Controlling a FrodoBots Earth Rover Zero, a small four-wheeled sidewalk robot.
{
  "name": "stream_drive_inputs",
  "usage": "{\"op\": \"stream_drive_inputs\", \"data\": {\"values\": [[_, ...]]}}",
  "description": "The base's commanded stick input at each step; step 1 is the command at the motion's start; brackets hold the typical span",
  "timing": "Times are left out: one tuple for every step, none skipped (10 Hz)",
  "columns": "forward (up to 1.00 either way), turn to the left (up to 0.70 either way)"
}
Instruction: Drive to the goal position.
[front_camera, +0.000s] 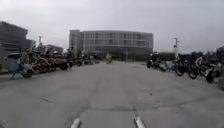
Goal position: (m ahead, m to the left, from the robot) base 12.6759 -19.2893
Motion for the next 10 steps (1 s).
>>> {"op": "stream_drive_inputs", "data": {"values": [[1.0,0.06],[1.0,0.06],[1.0,0.06],[1.0,0.06],[1.0,0.06],[1.0,0.06],[1.0,0.06],[1.0,0.06],[1.0,0.06],[1.0,-0.01]]}}
